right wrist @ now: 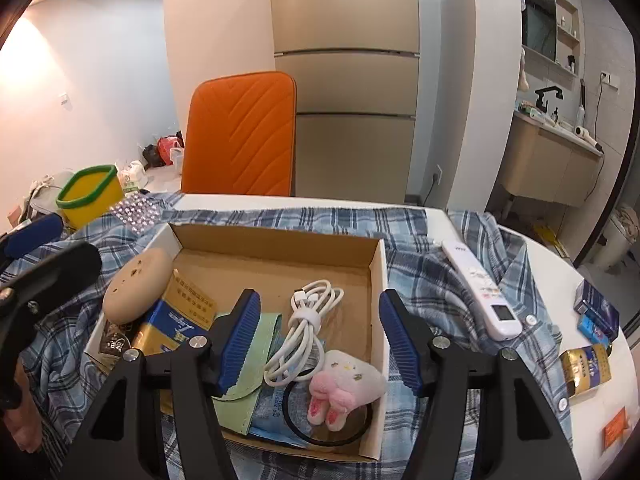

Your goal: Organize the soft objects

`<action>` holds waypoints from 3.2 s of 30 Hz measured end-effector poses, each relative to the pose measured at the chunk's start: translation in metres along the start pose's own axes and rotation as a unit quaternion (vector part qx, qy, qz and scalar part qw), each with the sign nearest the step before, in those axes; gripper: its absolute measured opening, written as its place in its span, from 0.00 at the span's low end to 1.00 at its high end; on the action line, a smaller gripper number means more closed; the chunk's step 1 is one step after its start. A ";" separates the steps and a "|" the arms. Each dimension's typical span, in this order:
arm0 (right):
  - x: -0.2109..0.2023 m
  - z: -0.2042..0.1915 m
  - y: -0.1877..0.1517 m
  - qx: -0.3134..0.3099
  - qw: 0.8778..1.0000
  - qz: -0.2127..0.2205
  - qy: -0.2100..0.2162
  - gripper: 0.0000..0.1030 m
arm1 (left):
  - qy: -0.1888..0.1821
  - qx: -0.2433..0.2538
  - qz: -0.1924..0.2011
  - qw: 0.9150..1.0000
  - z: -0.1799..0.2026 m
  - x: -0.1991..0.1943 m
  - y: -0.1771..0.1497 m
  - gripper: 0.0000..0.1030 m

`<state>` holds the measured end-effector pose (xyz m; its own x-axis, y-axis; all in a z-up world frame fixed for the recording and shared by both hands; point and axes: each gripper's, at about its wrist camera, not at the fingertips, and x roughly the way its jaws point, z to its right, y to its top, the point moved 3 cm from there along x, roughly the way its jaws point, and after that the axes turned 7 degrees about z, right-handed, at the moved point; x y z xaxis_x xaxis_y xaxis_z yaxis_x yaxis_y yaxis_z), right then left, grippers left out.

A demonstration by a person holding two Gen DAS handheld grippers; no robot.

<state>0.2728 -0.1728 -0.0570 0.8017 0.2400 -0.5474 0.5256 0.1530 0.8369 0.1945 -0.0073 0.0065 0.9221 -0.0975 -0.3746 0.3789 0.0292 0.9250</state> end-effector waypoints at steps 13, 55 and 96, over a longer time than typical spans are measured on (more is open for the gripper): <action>-0.101 -0.013 0.040 -0.020 0.988 0.149 -0.032 0.84 | 0.021 0.006 0.146 0.989 -0.007 -0.096 0.036 0.99; -0.243 -0.021 -0.067 -0.004 0.946 0.310 -0.090 1.00 | 0.034 0.010 0.233 0.972 -0.006 -0.169 -0.067 1.00; -0.226 -0.022 -0.080 -0.012 0.952 0.291 -0.091 1.00 | 0.055 -0.008 0.214 0.975 -0.015 -0.162 -0.075 1.00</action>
<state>0.0434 -0.2185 -0.0001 0.9923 0.1218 0.0202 -0.0286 0.0676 0.9973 0.0179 0.0209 -0.0026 0.9985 0.0347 0.0412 -0.0432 0.0585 0.9974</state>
